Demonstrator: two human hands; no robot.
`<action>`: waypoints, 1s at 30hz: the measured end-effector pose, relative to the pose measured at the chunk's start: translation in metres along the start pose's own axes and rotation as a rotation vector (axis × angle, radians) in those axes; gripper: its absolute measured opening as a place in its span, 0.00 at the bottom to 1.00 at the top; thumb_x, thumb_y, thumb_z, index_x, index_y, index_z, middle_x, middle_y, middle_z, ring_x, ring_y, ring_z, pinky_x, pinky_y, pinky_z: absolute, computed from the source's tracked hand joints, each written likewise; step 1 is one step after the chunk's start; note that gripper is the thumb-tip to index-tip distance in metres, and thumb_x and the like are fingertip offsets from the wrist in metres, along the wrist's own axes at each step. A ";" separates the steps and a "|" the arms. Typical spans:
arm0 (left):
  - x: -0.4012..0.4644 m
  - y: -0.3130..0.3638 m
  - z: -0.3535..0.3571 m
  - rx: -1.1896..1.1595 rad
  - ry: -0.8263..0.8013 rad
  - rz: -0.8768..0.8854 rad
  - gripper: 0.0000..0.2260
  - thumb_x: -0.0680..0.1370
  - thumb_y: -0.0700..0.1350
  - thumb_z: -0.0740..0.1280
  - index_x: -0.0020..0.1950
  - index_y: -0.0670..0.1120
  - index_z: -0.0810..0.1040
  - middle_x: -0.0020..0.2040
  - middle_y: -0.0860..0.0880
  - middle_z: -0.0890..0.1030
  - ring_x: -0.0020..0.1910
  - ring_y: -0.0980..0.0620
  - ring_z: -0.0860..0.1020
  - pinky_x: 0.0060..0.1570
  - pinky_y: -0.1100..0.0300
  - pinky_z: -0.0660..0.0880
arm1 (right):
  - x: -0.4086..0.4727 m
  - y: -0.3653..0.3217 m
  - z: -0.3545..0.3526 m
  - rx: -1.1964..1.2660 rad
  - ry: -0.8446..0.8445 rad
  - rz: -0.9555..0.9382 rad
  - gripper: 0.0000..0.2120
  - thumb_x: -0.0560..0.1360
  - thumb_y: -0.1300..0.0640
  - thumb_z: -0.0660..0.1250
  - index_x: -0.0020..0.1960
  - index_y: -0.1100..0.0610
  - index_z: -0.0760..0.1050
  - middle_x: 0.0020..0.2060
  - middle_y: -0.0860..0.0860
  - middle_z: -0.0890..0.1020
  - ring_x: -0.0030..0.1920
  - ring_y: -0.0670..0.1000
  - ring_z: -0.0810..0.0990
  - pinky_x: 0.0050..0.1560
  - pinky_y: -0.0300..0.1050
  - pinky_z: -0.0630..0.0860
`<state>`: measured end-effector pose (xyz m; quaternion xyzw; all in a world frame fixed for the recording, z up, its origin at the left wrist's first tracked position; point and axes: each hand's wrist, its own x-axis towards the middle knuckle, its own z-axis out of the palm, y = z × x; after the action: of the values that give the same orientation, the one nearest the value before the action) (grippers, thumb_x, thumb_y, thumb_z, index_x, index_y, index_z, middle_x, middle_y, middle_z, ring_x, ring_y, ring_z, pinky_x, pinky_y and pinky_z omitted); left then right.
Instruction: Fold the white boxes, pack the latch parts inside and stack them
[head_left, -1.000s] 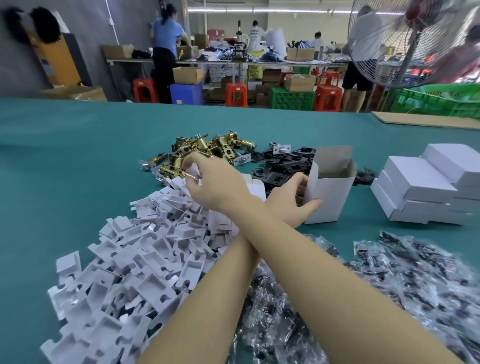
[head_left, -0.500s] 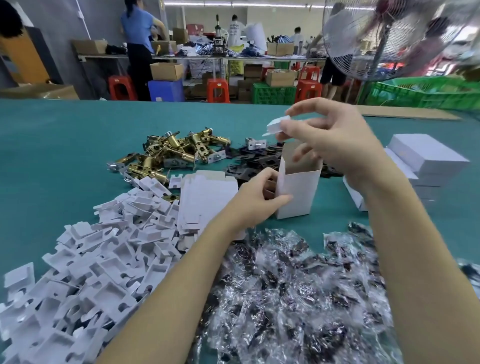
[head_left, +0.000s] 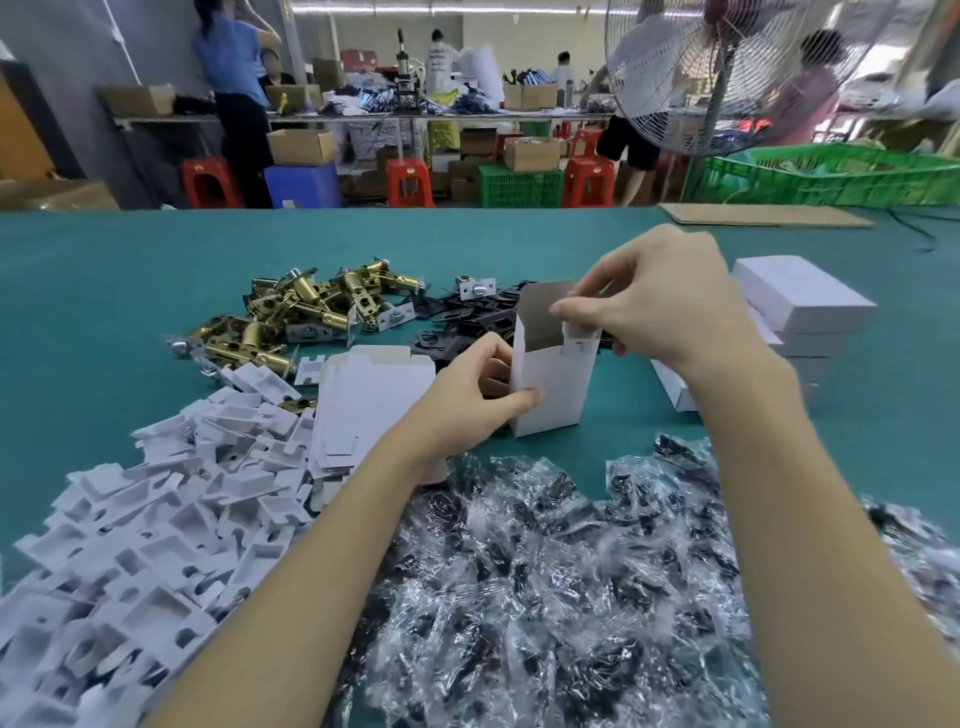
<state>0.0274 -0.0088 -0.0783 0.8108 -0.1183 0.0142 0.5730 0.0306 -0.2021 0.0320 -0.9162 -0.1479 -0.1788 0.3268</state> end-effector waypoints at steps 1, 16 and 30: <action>0.000 -0.001 0.000 0.001 0.006 0.000 0.10 0.78 0.44 0.74 0.53 0.47 0.72 0.48 0.52 0.85 0.46 0.52 0.84 0.47 0.49 0.82 | 0.000 -0.001 0.004 -0.017 0.009 -0.002 0.08 0.70 0.46 0.79 0.40 0.50 0.87 0.33 0.48 0.86 0.30 0.47 0.80 0.43 0.52 0.84; 0.004 -0.003 -0.001 0.006 0.022 -0.003 0.10 0.78 0.45 0.74 0.52 0.49 0.72 0.50 0.52 0.85 0.49 0.49 0.84 0.45 0.50 0.83 | 0.003 0.007 0.020 -0.096 -0.052 0.016 0.03 0.75 0.52 0.73 0.45 0.46 0.86 0.31 0.43 0.85 0.23 0.41 0.80 0.43 0.46 0.83; 0.002 -0.002 -0.001 0.005 0.013 -0.022 0.10 0.78 0.46 0.74 0.53 0.49 0.73 0.52 0.52 0.85 0.52 0.50 0.85 0.50 0.45 0.83 | 0.003 0.011 0.023 0.098 0.044 -0.014 0.10 0.76 0.50 0.72 0.36 0.51 0.83 0.26 0.46 0.83 0.23 0.46 0.82 0.38 0.44 0.82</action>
<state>0.0293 -0.0080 -0.0793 0.8135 -0.1055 0.0137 0.5717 0.0427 -0.1948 0.0107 -0.8938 -0.1554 -0.1939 0.3734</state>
